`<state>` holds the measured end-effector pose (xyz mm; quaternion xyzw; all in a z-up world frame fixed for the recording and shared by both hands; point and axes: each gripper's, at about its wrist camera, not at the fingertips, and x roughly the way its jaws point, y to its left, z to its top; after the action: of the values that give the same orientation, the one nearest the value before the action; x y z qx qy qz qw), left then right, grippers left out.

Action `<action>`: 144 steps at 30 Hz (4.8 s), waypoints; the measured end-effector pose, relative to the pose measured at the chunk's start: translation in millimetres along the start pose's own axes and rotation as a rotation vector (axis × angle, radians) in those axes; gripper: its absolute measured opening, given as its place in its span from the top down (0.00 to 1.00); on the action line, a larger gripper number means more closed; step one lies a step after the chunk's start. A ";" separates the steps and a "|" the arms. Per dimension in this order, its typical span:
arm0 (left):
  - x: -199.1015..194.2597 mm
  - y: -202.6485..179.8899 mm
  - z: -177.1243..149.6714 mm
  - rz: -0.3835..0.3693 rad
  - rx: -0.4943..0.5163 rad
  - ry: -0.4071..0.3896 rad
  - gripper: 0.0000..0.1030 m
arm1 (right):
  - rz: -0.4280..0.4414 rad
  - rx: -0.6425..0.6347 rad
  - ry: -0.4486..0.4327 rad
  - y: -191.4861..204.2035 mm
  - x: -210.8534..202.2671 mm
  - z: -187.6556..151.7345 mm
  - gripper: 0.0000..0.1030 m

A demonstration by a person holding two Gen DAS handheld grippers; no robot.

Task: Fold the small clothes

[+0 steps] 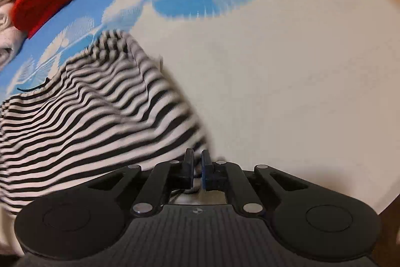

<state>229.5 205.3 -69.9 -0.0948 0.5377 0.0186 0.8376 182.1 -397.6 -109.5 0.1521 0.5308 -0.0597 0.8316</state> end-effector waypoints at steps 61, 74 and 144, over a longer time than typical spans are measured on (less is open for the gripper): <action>-149.8 -77.9 -93.0 0.002 0.259 -0.645 0.25 | 0.048 -0.107 -0.580 103.2 -152.5 -134.6 0.50; -139.7 -9.7 -89.5 0.060 -0.026 -0.533 0.44 | 0.140 -0.371 -0.472 180.4 -117.1 -155.4 0.92; -123.4 32.0 -75.5 0.120 -0.233 -0.475 0.41 | 0.440 -0.168 -0.340 281.8 -100.2 -55.2 0.96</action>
<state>105.6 231.9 6.7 -0.1517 0.3252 0.1517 0.9210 164.9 -119.6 12.7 0.1820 0.3410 0.1416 0.9113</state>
